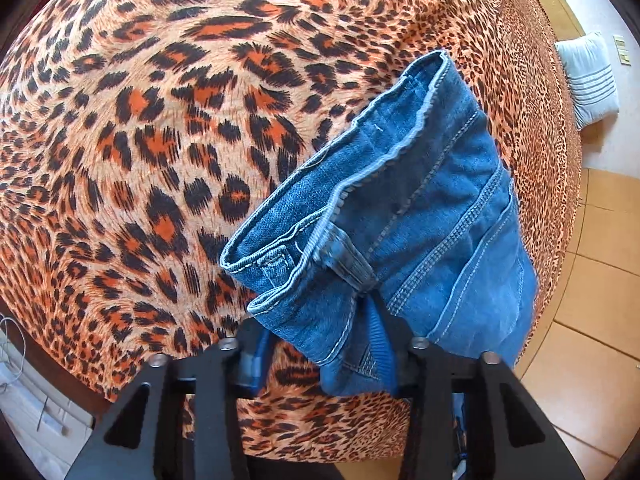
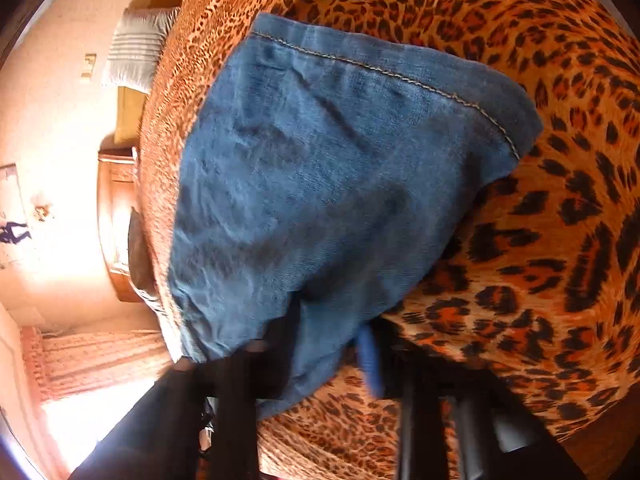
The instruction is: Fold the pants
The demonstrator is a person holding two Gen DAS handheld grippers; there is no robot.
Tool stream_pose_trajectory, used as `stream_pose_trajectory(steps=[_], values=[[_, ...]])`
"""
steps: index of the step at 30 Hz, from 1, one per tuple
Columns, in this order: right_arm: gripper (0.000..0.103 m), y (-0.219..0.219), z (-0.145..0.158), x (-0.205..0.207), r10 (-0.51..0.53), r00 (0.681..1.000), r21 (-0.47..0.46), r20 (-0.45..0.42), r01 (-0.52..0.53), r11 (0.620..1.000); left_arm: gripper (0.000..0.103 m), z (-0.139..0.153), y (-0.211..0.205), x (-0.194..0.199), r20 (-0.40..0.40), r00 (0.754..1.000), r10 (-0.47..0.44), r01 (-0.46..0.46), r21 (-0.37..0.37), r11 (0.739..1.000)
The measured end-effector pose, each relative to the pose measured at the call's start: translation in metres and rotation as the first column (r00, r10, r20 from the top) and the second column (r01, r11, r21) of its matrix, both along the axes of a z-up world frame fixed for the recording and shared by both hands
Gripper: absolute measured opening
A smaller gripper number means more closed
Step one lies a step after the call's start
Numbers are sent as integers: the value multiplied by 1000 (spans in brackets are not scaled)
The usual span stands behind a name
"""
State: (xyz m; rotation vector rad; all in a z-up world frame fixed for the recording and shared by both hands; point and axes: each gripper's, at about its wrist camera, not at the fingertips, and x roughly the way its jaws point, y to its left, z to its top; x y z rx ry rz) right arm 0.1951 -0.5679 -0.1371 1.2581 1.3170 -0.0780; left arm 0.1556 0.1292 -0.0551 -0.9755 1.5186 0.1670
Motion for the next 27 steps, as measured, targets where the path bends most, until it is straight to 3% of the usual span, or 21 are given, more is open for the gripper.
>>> stream_pose_trajectory(steps=[4, 7, 9, 11, 12, 13, 14, 15, 16, 18, 20, 24, 27], values=[[3, -8, 32, -5, 21, 997, 3, 70, -21, 1000, 24, 25, 4, -9, 36, 999, -26, 25, 18, 1000], [3, -8, 14, -13, 54, 999, -15, -7, -54, 998, 26, 15, 9, -11, -14, 999, -41, 42, 39, 998], [3, -5, -7, -16, 54, 996, -10, -77, -55, 998, 27, 7, 12, -16, -42, 999, -5, 5, 4, 1000], [2, -8, -9, -19, 23, 997, 14, -73, -22, 1000, 32, 11, 16, -15, -46, 999, -9, 8, -15, 1000], [10, -9, -5, -18, 27, 997, 13, -70, -26, 1000, 34, 16, 18, -14, -40, 999, -36, 36, -9, 999], [13, -11, -1, -19, 48, 996, 11, -76, -47, 999, 43, 23, 20, -16, -31, 998, -62, 62, 3, 998], [25, -12, 4, -20, 75, 994, 14, -84, -74, 997, 53, 27, 23, -16, -20, 996, -90, 90, 3, 996], [36, -14, 10, -22, 92, 992, 8, -88, -91, 996, 56, 34, 27, -20, -4, 994, -105, 105, -2, 994], [39, -16, 18, -23, 99, 991, -2, -86, -99, 995, 58, 43, 31, -25, 24, 994, -108, 108, -20, 994], [42, -25, 32, -30, 90, 994, -2, -61, -90, 996, 58, 59, 38, -29, 91, 991, -102, 109, -83, 991], [42, -34, 48, -29, 70, 998, -6, -4, -70, 998, 59, 79, 46, -31, 157, 983, -98, 113, -94, 989], [42, -42, 69, 12, 97, 990, -74, 102, -89, 993, 66, 105, 37, 11, 244, 959, -142, 161, -59, 985], [42, -19, 72, 66, 146, 977, -77, 156, -136, 988, 66, 103, -3, 57, 253, 943, -216, 224, -4, 975]])
